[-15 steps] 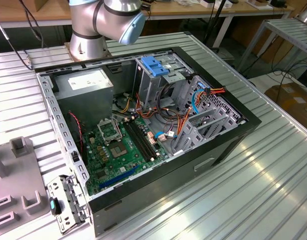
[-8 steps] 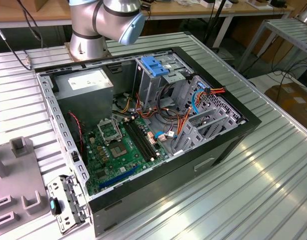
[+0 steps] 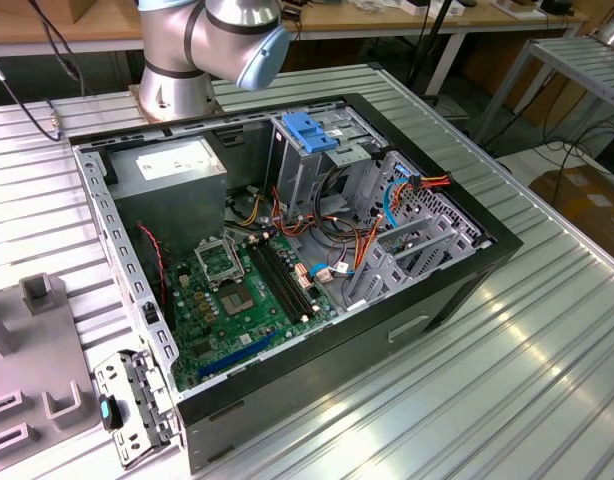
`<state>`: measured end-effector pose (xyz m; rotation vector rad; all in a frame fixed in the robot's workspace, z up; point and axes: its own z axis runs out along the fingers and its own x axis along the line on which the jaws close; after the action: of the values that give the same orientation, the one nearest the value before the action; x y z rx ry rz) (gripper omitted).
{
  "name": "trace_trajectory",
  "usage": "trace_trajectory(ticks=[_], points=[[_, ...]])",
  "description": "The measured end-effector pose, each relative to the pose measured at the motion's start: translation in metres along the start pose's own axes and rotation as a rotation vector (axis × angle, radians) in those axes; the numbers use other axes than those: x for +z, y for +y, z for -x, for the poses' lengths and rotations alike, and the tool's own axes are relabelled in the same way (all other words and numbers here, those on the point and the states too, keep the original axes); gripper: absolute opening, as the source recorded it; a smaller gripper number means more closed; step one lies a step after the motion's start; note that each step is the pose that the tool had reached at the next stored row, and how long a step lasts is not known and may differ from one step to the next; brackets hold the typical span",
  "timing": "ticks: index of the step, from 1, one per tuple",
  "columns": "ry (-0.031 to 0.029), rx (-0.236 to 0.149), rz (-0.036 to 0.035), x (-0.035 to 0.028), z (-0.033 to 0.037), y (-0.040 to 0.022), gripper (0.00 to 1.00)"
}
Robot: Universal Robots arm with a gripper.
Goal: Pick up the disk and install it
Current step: 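Reach for the disk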
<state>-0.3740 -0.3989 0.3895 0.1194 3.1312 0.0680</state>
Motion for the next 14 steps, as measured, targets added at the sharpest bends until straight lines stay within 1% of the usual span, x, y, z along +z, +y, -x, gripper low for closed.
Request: trace_trajectory(ticks=[3,5,7,9,10,14], points=[[0.0006,0.000,0.0000,0.0000,-0.0066,-0.0005,0.11],[0.0020,0.000,-0.0001,-0.0001,-0.0109,-0.0008,0.11],[0.0036,0.000,-0.0002,0.0000,-0.0168,-0.0013,0.11],[0.0046,0.000,-0.0003,0.0002,-0.0206,-0.0016,0.11],[0.0054,0.000,-0.0003,0.0004,-0.0239,-0.0018,0.11],[0.0081,0.000,-0.0006,0.0007,-0.0315,-0.0025,0.11]])
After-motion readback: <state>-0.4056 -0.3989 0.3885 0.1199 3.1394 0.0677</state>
